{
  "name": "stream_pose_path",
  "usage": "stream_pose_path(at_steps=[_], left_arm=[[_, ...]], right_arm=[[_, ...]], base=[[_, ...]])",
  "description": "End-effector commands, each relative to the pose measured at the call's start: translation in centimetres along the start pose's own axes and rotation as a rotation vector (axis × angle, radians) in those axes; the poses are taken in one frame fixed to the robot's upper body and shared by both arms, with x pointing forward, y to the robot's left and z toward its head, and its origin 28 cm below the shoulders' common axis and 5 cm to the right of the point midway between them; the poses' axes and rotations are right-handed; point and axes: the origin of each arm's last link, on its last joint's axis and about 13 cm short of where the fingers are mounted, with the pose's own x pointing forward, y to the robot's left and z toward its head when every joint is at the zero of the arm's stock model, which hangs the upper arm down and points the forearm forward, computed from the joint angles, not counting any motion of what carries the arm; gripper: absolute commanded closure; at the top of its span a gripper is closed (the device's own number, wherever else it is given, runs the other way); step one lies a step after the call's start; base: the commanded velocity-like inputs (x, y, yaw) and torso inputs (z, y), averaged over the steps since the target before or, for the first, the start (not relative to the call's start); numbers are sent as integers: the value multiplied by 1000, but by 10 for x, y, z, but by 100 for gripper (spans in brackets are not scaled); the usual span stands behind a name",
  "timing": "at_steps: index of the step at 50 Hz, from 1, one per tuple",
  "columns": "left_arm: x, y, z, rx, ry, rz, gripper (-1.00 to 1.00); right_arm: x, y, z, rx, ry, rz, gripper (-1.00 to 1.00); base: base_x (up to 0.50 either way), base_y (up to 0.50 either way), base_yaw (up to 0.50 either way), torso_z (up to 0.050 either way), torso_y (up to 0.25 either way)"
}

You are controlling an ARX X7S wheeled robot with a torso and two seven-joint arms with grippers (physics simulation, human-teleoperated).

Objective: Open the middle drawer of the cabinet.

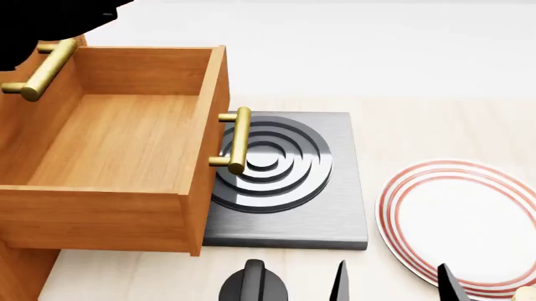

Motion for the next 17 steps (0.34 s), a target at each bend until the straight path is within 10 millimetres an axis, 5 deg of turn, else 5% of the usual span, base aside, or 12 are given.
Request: stream_pose_path(at_steps=[1,17], left_arm=[[5,1,6,95,-178,-16,-100],[-19,3,-4,144,-317,10,-100]], right_arm=[[1,1,0,-1,1,2,-100],[1,2,-1,-4,2,5,-100]], base=[[0,0,0,0,0],[0,0,0,0,0]])
